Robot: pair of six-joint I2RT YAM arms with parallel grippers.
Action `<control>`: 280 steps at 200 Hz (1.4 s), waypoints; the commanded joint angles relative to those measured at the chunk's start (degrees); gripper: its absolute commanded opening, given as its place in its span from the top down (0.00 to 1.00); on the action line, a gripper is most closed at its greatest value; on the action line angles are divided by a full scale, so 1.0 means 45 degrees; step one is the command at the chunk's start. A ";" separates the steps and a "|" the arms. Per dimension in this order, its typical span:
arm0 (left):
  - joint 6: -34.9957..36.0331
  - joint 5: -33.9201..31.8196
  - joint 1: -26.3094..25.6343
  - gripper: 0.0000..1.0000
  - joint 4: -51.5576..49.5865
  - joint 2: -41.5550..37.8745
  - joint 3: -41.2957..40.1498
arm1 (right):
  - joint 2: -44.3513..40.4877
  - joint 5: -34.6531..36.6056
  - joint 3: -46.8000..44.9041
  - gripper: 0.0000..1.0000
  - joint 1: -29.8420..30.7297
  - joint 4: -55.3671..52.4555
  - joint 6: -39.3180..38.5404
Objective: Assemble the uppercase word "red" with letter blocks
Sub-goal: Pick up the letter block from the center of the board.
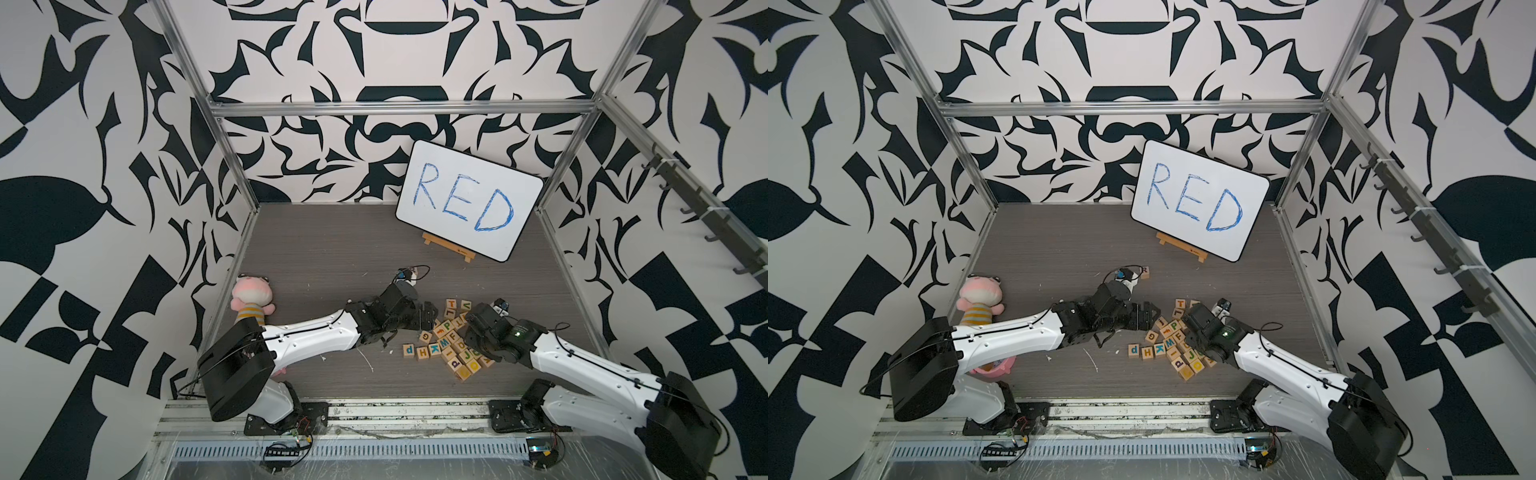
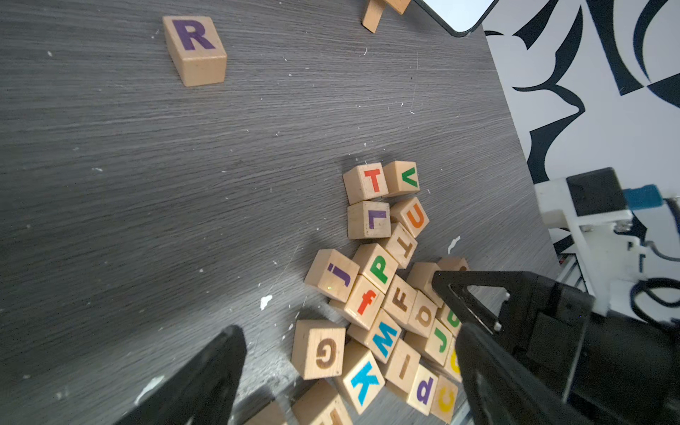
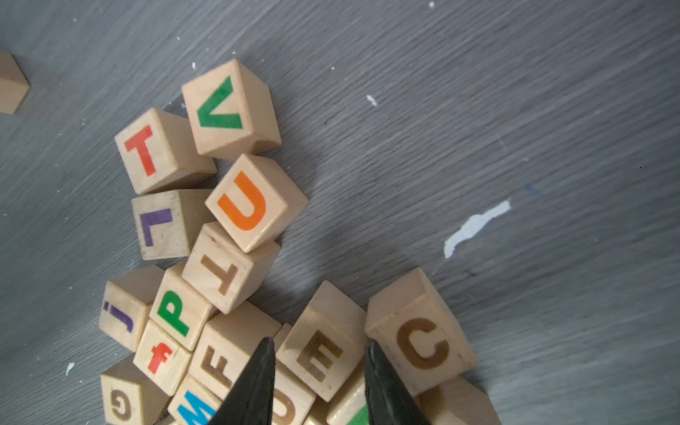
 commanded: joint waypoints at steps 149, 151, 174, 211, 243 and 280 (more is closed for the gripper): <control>0.0316 -0.0072 0.0029 0.06 0.0045 0.0007 -0.0227 | 0.1532 0.0207 0.0930 0.60 0.0046 0.0468 -0.0255; 0.0316 -0.0088 0.0034 0.06 0.0035 -0.0004 -0.0227 | 0.1529 0.0208 0.0935 0.60 0.0046 0.0460 -0.0263; 0.0336 -0.0151 0.0021 0.06 0.0045 -0.0129 -0.0266 | 0.1234 0.0338 0.0841 0.60 0.0046 0.0391 -0.0193; 0.0329 -0.0210 0.0022 0.07 0.0065 -0.0156 -0.0305 | 0.0810 0.0389 0.0812 0.60 0.0046 0.0308 -0.0467; 0.0340 -0.0212 0.0034 0.07 0.0052 -0.0186 -0.0318 | 0.0945 0.0436 0.0891 0.60 0.0044 0.0279 -0.0771; 0.0413 -0.0229 0.0029 0.07 0.0007 -0.0236 -0.0313 | 0.1541 0.0377 0.1100 0.60 0.0045 0.0238 -0.1120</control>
